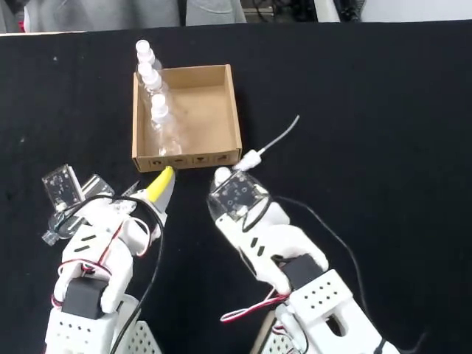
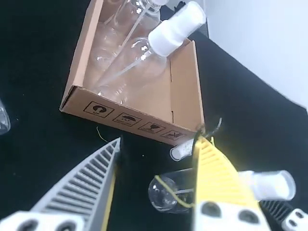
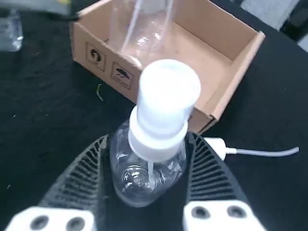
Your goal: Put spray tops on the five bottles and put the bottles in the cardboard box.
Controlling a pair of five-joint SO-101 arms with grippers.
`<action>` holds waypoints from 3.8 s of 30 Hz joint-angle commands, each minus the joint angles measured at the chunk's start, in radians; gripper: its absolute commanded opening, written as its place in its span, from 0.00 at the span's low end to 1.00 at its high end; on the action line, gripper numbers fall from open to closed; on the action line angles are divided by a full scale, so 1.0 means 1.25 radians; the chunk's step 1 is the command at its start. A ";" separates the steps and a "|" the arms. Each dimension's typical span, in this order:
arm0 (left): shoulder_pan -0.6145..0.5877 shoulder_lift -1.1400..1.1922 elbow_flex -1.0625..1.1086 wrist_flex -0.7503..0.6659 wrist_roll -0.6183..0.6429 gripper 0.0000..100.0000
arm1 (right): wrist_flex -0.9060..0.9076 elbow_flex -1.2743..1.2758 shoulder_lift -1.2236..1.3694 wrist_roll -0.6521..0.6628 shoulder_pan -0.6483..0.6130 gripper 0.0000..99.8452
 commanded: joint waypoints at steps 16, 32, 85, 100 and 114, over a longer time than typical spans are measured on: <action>-0.180 -0.009 0.111 0.010 -0.048 0.22 | 0.091 -0.133 -0.025 -0.060 0.053 0.09; -0.180 -0.009 0.131 0.007 -0.091 0.22 | 0.308 -0.402 -0.015 -0.056 0.053 0.09; -0.177 -0.009 0.197 -0.104 -0.092 0.22 | -0.139 -1.097 1.066 -0.061 0.141 0.09; -0.179 -0.009 0.212 -0.133 -0.092 0.22 | -0.139 -1.312 1.325 -0.061 0.166 0.09; -0.180 -0.009 0.213 -0.133 -0.092 0.22 | -0.139 -1.335 1.400 -0.061 0.155 0.09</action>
